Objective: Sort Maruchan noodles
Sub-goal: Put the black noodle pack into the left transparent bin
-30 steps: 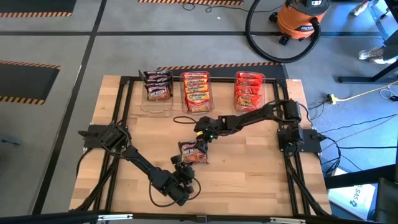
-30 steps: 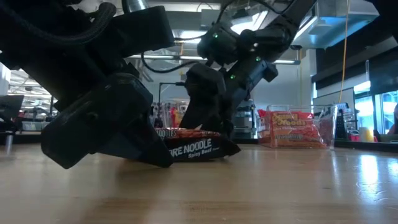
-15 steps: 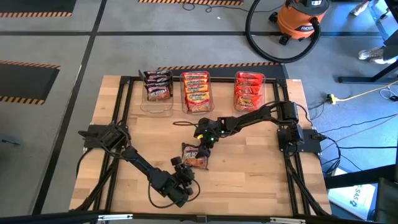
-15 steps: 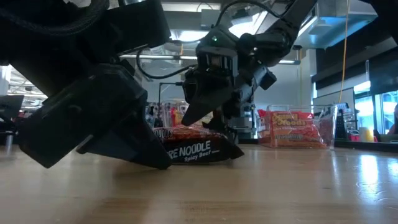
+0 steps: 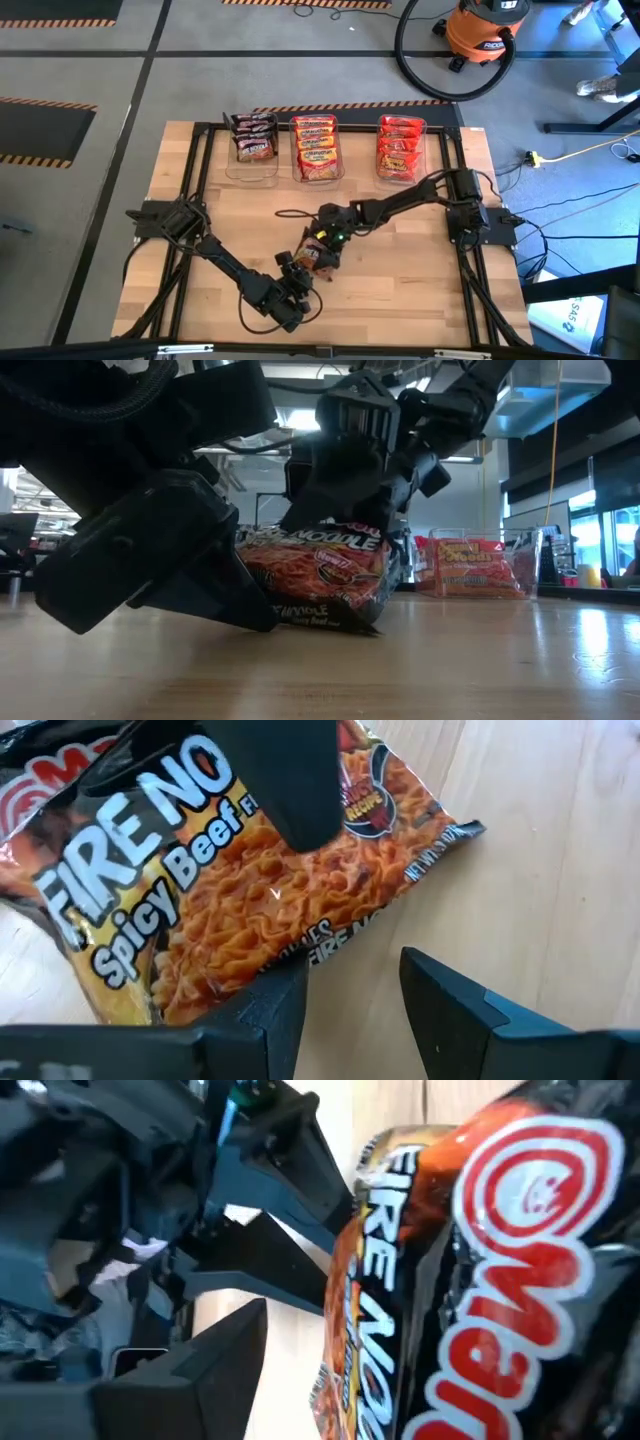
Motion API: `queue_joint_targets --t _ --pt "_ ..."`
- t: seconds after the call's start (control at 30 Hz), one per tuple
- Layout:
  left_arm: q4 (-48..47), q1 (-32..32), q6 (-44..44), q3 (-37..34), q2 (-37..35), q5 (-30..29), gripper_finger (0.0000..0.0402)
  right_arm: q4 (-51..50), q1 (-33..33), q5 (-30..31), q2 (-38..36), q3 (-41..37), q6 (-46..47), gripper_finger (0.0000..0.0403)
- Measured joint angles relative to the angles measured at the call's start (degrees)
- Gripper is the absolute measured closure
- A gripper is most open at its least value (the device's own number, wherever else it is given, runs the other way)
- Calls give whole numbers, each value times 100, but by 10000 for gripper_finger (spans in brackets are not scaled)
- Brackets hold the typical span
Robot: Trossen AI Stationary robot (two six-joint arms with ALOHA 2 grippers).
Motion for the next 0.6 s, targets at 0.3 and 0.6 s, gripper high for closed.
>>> queue_joint_targets --t 0.3,0.6 --pt "-295 -219 -15 -2 -206 145 246 -81 42 280 -2 0 -177 248" --pt "-1671 -966 -595 -48 -1199 -37 246 -121 78 414 -107 6 -625 314"
